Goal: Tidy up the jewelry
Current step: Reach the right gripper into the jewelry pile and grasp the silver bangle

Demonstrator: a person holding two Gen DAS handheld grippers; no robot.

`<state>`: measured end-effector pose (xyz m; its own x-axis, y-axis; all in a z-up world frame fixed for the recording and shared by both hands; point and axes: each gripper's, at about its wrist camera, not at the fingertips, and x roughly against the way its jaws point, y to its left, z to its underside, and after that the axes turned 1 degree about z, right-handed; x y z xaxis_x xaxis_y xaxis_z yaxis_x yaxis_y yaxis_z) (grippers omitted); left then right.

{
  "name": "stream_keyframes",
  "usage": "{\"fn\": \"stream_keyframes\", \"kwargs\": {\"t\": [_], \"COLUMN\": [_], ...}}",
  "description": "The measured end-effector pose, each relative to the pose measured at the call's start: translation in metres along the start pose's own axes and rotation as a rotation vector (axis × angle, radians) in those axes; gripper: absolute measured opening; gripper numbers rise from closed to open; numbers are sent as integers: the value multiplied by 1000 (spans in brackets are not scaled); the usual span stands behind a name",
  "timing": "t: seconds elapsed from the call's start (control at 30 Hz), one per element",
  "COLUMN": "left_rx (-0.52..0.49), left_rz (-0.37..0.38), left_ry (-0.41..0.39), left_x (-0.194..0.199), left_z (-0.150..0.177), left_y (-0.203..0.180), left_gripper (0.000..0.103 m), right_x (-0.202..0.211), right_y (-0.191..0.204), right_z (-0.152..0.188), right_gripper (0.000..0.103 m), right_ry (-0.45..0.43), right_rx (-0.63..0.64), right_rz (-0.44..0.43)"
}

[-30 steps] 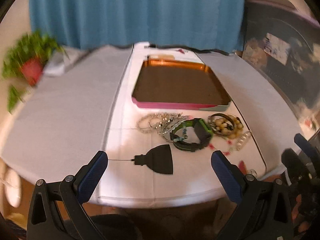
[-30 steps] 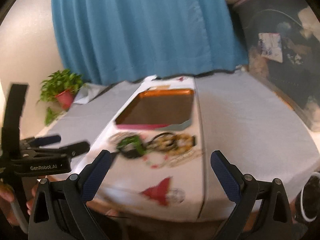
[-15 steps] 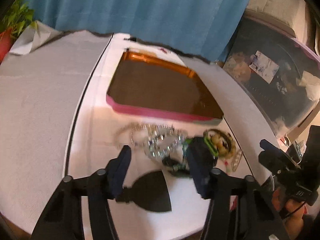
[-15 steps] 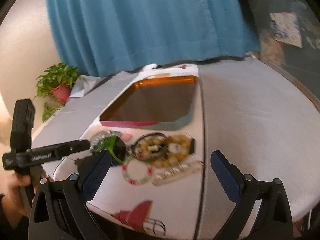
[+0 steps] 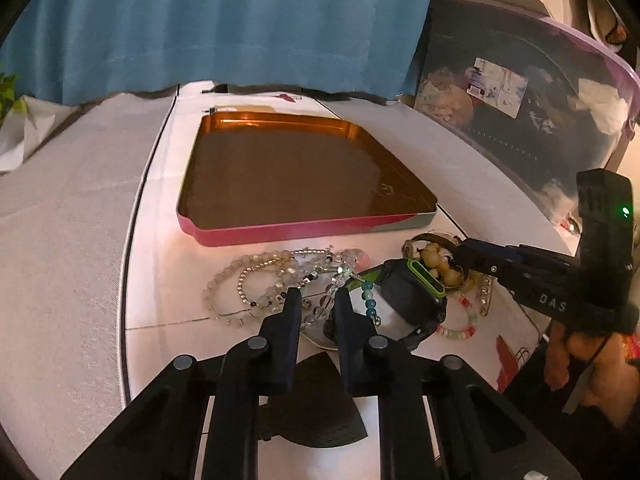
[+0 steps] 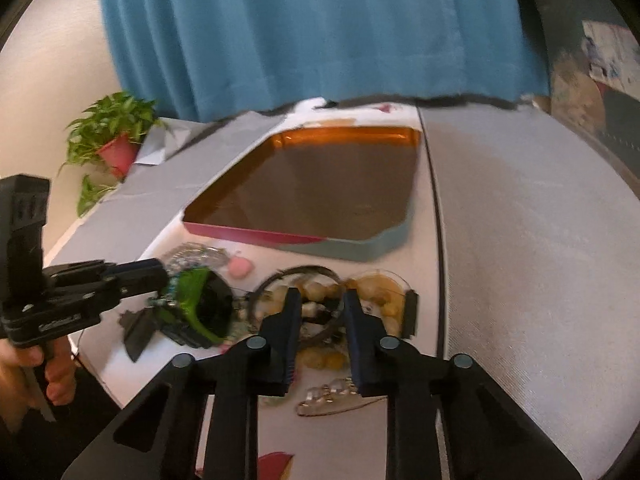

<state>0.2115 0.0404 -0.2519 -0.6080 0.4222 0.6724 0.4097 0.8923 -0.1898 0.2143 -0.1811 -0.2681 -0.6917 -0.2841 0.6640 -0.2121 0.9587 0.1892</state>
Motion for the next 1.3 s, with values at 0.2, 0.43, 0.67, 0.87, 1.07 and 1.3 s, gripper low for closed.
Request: {"fn": "stream_keyframes", "kwargs": {"t": [0.2, 0.43, 0.67, 0.87, 1.07, 1.3], "left_rx": [38, 31, 55, 157, 176, 143], "left_rz": [-198, -213, -204, -130, -93, -213], "left_ry": [-52, 25, 37, 11, -53, 22], "left_x": [10, -11, -17, -6, 10, -5], "left_z": [-3, -1, 0, 0, -2, 1], "left_y": [22, 27, 33, 47, 49, 45], "left_gripper": [42, 57, 7, 0, 0, 41], "right_x": [2, 6, -4, -11, -12, -4], "right_y": [-7, 12, 21, 32, 32, 26], "right_z": [2, 4, 9, 12, 12, 9], "right_gripper": [23, 64, 67, 74, 62, 62], "right_ry": [6, -21, 19, 26, 26, -1], "right_rx": [-37, 35, 85, 157, 175, 148], "right_rz": [-45, -45, -33, 18, 38, 30]}}
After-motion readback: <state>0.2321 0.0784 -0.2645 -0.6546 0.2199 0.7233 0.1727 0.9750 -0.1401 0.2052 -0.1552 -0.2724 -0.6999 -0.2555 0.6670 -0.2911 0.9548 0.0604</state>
